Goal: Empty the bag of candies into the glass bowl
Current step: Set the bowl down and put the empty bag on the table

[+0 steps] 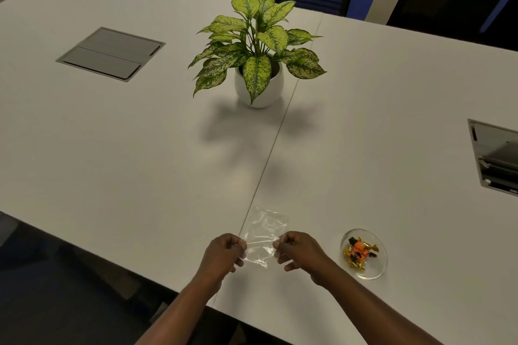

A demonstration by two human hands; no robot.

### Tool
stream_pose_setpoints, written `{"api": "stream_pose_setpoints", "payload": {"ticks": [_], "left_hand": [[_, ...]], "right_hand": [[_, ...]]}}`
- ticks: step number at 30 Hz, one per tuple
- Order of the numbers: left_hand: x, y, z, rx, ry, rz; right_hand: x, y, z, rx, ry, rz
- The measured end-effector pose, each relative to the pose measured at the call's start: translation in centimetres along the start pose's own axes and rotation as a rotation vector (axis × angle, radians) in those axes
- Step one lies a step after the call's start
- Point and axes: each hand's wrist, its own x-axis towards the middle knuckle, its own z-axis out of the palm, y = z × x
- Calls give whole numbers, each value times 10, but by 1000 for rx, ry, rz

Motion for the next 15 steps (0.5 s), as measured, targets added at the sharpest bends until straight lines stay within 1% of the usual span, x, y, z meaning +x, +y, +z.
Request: {"api": "stream_pose_setpoints", "payload": {"ticks": [7,10,12,15], "left_hand": [[34,-20,-36,163,221,-16],[47,-29,-43,261,278,-12],[54,-35,-43,384,283,17],[59,-45,-36,651,318,112]], "right_hand": [[45,-15,46,-53,-56,66],[60,-18,59,-76,-69,108],[67,-15,65,-136,-37,128],[70,-11,67,-309,27,104]]}}
